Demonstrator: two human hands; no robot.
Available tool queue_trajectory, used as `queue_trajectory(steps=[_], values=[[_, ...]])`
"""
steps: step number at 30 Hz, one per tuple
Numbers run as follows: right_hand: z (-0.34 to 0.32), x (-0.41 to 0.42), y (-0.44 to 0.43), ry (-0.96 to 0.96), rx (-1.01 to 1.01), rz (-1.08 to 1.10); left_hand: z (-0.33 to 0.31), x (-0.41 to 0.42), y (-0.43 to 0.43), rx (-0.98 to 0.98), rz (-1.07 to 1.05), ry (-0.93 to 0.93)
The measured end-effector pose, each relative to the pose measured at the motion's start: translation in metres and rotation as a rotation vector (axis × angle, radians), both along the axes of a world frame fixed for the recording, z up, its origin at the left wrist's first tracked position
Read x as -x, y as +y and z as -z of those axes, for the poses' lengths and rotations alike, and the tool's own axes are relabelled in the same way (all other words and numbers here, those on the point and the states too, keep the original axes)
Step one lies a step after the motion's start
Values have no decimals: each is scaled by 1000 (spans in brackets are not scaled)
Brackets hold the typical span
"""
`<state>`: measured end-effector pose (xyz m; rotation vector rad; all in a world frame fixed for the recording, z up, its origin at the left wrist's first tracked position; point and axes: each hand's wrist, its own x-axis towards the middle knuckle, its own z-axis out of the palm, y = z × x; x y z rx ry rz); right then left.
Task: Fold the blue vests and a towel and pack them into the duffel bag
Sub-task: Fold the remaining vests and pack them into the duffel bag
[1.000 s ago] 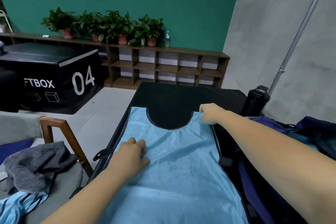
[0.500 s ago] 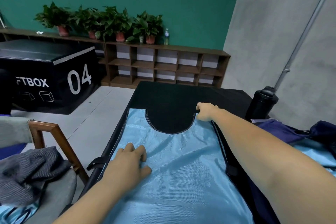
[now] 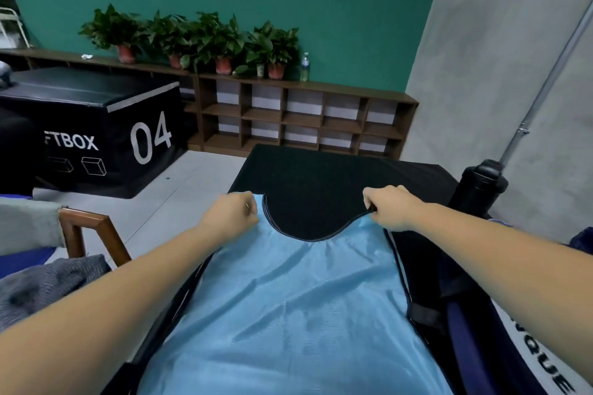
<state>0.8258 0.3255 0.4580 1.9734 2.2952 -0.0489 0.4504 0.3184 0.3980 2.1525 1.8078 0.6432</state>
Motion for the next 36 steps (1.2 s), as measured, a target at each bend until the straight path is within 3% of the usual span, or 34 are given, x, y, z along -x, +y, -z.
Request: queue_trajectory(steps=[8, 14, 26, 29, 36], values=[[-22, -11, -21, 47, -48, -115, 5, -8, 84, -61, -9, 204], [-30, -18, -31, 190, -67, -141, 6, -11, 102, 153, -35, 435], [-47, -27, -3, 257, -228, -62, -32, 14, 105, 96, -30, 311], [-56, -25, 3, 243, -277, -21, -53, 20, 106, 24, -26, 341], [-82, -26, 13, 330, -404, 61, -114, 28, 99, -155, -94, 204]])
